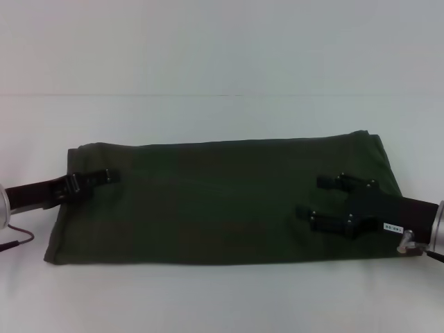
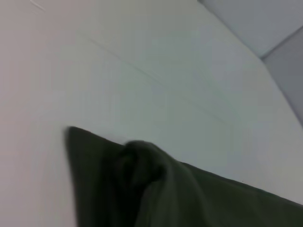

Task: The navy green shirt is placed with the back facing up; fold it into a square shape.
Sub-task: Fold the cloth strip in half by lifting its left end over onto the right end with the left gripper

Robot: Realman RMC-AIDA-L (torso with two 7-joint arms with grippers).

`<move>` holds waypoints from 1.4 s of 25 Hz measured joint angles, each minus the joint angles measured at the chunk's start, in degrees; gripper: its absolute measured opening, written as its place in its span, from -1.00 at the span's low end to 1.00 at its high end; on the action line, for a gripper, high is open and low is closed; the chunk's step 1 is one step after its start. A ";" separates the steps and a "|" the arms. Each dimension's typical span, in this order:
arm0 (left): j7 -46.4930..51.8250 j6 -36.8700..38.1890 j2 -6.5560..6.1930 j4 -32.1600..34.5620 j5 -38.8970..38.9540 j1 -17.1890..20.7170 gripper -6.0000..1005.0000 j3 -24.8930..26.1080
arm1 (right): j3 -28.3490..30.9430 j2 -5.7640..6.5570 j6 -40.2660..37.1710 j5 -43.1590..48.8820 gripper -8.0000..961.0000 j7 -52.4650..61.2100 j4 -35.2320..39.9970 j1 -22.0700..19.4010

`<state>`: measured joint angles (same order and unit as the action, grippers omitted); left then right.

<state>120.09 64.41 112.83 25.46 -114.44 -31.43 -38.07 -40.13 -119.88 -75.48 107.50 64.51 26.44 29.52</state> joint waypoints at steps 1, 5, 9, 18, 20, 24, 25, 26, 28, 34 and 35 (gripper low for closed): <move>0.18 -1.82 0.08 0.01 0.00 0.03 0.81 -0.22 | -0.01 0.03 0.17 -0.01 0.81 0.08 0.00 -0.05; 0.60 -5.72 0.42 0.13 0.00 0.19 0.81 -0.19 | -0.04 0.03 0.32 0.03 0.81 0.10 0.00 -0.09; 0.59 -7.82 0.50 0.18 0.00 -0.02 0.81 -0.37 | -0.04 0.01 0.50 -0.04 0.81 0.10 0.01 -0.02; 2.63 -3.35 -1.84 1.86 -0.92 0.15 0.81 -0.42 | -0.17 0.07 0.98 0.01 0.81 -0.37 0.79 0.24; 3.51 -0.60 -2.90 2.32 -1.61 0.36 0.81 -0.38 | -0.87 0.23 1.09 0.05 0.81 -0.54 1.31 0.38; 3.90 6.26 -4.30 6.37 -5.41 1.10 0.81 0.13 | -2.67 0.27 1.39 0.08 0.81 -0.59 2.89 0.41; 3.87 7.61 -4.38 7.78 -6.49 1.37 0.81 0.16 | -3.06 0.25 1.49 0.09 0.81 -0.59 3.13 0.41; 4.43 8.28 -4.32 9.24 -7.91 1.59 0.81 0.16 | -3.21 0.24 1.52 0.10 0.81 -0.60 3.18 0.43; 6.97 8.46 -4.29 10.30 -10.53 1.60 0.81 0.17 | -3.43 0.23 1.59 0.12 0.81 -0.61 3.22 0.55; 11.15 6.56 -3.65 9.97 -13.97 1.00 0.81 0.20 | -3.80 0.15 1.81 0.16 0.81 -0.69 3.25 0.67; 11.29 6.08 -3.50 9.94 -13.99 1.00 0.81 0.20 | -3.90 0.15 1.89 0.16 0.81 -0.70 3.26 0.68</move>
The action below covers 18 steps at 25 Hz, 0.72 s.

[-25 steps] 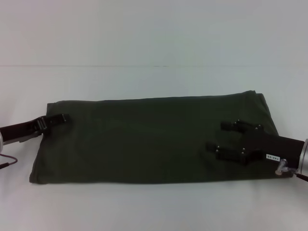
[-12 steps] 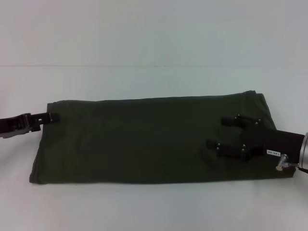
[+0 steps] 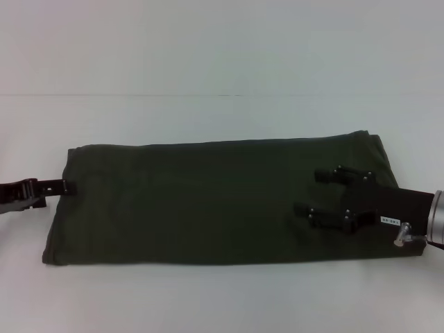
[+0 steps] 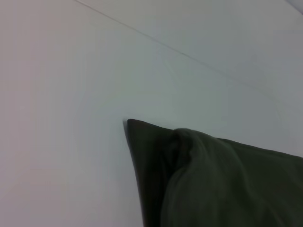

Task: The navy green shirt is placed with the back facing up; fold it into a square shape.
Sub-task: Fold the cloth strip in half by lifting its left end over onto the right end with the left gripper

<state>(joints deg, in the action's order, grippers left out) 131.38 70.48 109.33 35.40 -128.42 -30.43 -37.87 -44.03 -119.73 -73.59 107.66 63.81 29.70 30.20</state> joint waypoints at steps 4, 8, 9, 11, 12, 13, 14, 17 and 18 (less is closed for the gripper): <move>1.00 -2.14 0.26 -0.61 -0.06 -0.12 0.81 -0.01 | -0.24 0.02 0.60 0.00 0.81 0.00 0.01 -0.01; 1.24 -3.90 0.30 -0.87 -0.08 -0.07 0.81 0.01 | -0.26 -0.01 0.98 0.00 0.81 0.00 0.01 -0.10; 1.24 -4.31 0.34 -0.87 -0.09 -0.02 0.81 0.03 | -0.27 -0.02 1.03 0.00 0.81 0.00 0.01 -0.10; 1.24 -4.81 0.49 -0.87 -0.10 0.05 0.81 0.03 | -0.27 -0.03 1.07 0.00 0.81 0.00 0.00 -0.11; 1.12 -5.37 0.78 -0.88 -0.12 0.09 0.81 -0.09 | -0.27 -0.04 1.09 0.00 0.81 0.00 0.00 -0.12; 1.08 -5.48 0.84 -0.87 -0.13 0.09 0.81 -0.14 | -0.27 -0.04 1.10 0.00 0.81 -0.01 0.00 -0.13; 0.94 -5.81 0.95 -0.87 -0.16 0.10 0.81 -0.25 | -0.27 -0.05 1.10 0.00 0.81 -0.01 -0.01 -0.13; 0.86 -6.55 1.06 -0.99 -0.22 0.11 0.81 -0.35 | -0.27 -0.06 1.10 0.00 0.81 0.00 -0.03 -0.15; 0.85 -6.72 1.06 -1.10 -0.24 0.11 0.81 -0.36 | -0.27 -0.06 1.10 0.00 0.81 0.00 -0.04 -0.15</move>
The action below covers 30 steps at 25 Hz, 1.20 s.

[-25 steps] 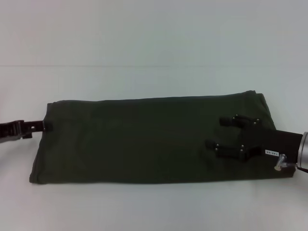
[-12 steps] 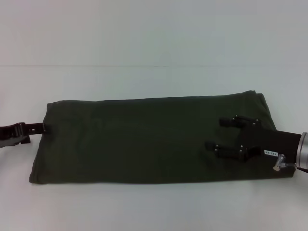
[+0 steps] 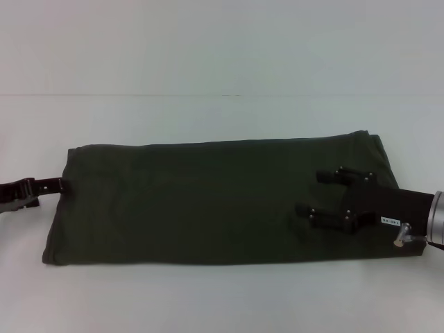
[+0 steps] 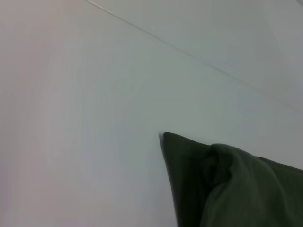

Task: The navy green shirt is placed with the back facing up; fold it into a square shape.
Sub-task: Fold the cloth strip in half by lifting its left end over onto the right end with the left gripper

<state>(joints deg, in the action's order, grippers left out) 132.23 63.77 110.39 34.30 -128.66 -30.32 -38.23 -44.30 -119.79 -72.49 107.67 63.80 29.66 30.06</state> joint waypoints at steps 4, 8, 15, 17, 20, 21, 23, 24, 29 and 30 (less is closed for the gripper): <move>-0.15 -0.82 0.09 -0.39 -0.39 0.00 0.80 -0.13 | 0.00 0.00 0.00 0.00 0.81 0.00 -0.03 0.00; -0.19 -0.93 0.29 -0.52 -0.54 -0.01 0.80 -0.19 | 0.00 0.00 0.02 0.00 0.81 0.00 -0.05 0.01; -0.32 -1.01 0.49 -0.56 -0.54 -0.07 0.80 -0.17 | 0.00 0.00 0.08 -0.07 0.81 0.00 -0.05 0.06; -0.38 -1.11 0.59 -0.56 -0.54 -0.07 0.80 -0.20 | 0.00 0.00 0.08 -0.12 0.81 0.00 -0.05 0.08; -0.40 -1.25 0.73 -0.56 -0.54 -0.04 0.80 -0.24 | 0.00 0.00 0.08 -0.19 0.81 0.00 -0.04 0.09; -0.40 -1.25 0.74 -0.55 -0.54 -0.02 0.80 -0.25 | 0.00 0.00 0.08 -0.21 0.81 0.00 -0.04 0.09; -0.43 -1.26 0.79 -0.71 -0.54 0.01 0.80 -0.26 | 0.00 0.00 0.08 -0.25 0.81 0.02 -0.05 0.09; -0.50 -1.28 0.79 -0.90 -0.54 0.00 0.80 -0.26 | 0.00 0.00 0.08 -0.26 0.81 0.02 -0.04 0.09; -0.92 -1.51 0.78 -1.86 -0.43 -0.29 0.81 -0.22 | 0.00 0.00 0.07 -0.23 0.81 0.30 -0.05 0.09; -0.92 -1.51 0.78 -1.88 -0.43 -0.31 0.81 -0.23 | 0.00 0.00 0.07 -0.22 0.81 0.35 -0.04 0.09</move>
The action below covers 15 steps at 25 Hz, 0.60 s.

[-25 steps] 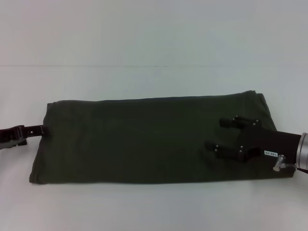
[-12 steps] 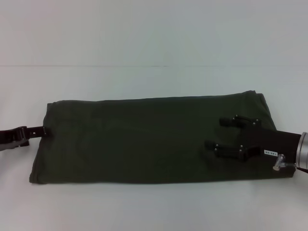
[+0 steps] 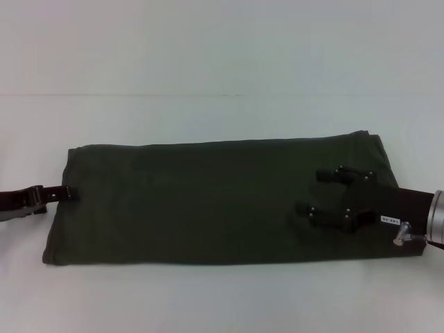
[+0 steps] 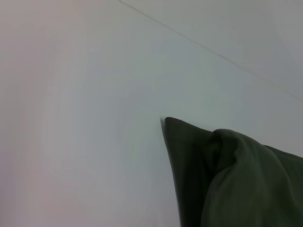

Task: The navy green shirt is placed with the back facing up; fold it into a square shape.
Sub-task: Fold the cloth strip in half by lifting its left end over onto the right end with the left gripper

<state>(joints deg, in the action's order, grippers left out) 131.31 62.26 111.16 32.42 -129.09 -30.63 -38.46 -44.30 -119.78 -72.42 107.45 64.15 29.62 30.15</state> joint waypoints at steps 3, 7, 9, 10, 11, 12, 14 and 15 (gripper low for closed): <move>-0.01 0.00 0.00 -0.02 0.00 -0.02 0.80 -0.02 | 0.00 0.00 0.00 0.00 0.81 0.02 0.00 0.00; 0.05 0.00 0.00 -0.04 0.00 -0.02 0.80 -0.03 | 0.00 0.00 0.00 0.00 0.81 0.04 0.00 0.00; 0.16 0.13 0.00 -0.05 0.01 -0.02 0.80 0.01 | 0.01 0.00 0.00 0.00 0.81 0.05 0.00 0.00; 0.22 0.27 0.03 -0.06 0.03 -0.05 0.80 0.03 | 0.00 0.00 0.00 -0.01 0.81 0.06 0.00 0.00; 0.27 0.39 0.08 -0.08 0.06 -0.11 0.80 0.04 | 0.01 0.00 0.00 -0.02 0.81 0.06 0.00 0.00; 0.29 0.48 0.16 -0.11 0.09 -0.17 0.80 0.03 | 0.00 0.00 0.00 -0.03 0.81 0.05 0.00 0.00; 0.28 0.58 0.45 -0.14 0.10 -0.32 0.80 0.04 | 0.00 0.00 0.00 -0.04 0.81 -0.01 0.00 0.00; 0.28 0.71 0.60 -0.16 0.11 -0.42 0.80 0.05 | 0.01 0.00 0.00 -0.05 0.81 -0.04 0.00 0.02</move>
<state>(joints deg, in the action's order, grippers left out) 131.59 62.97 111.76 32.26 -128.99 -31.05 -38.42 -44.29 -119.78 -72.42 107.39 64.11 29.62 30.17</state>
